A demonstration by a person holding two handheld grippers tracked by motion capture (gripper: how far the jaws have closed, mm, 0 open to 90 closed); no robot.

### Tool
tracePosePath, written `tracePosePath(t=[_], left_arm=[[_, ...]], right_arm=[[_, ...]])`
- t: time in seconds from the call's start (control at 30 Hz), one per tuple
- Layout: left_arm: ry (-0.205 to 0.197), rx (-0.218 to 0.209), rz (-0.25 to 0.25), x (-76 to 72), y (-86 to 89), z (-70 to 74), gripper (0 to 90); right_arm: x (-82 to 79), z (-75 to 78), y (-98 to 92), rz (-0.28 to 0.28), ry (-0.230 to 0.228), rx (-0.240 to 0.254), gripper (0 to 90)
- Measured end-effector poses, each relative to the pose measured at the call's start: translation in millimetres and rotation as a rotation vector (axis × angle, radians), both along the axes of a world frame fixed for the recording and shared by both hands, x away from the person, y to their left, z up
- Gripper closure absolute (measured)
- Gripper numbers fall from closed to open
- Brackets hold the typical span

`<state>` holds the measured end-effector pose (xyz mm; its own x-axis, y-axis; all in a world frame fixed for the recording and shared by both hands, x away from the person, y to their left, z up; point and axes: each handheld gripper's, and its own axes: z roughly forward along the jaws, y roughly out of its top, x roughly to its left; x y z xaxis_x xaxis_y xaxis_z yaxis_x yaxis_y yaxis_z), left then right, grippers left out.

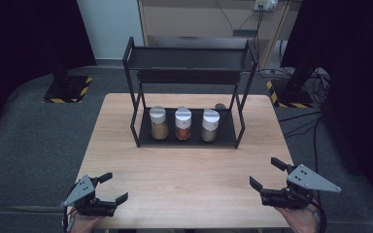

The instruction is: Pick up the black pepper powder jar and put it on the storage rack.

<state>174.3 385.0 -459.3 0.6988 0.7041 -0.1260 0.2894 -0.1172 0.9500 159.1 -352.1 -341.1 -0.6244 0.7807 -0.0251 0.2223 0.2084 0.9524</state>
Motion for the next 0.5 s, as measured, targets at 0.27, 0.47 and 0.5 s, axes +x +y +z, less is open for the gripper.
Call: tracePosePath(t=[0.27,0.47,0.5], left_arm=[[0.002,-0.001,0.003,-0.2,0.1,-0.1,1.3],[0.002,-0.001,0.005,0.0,0.2,-0.3,1.3],[0.002,-0.002,0.006,-0.1,0.1,-0.3,1.3]], right_arm=[[-4.7,-21.5,-9.5,-0.019,0.049,0.013,8.6],[-6.1,-40.1,-11.9,-0.04,0.067,0.007,8.6],[-6.4,-43.5,-12.4,-0.042,0.068,0.009,8.6]])
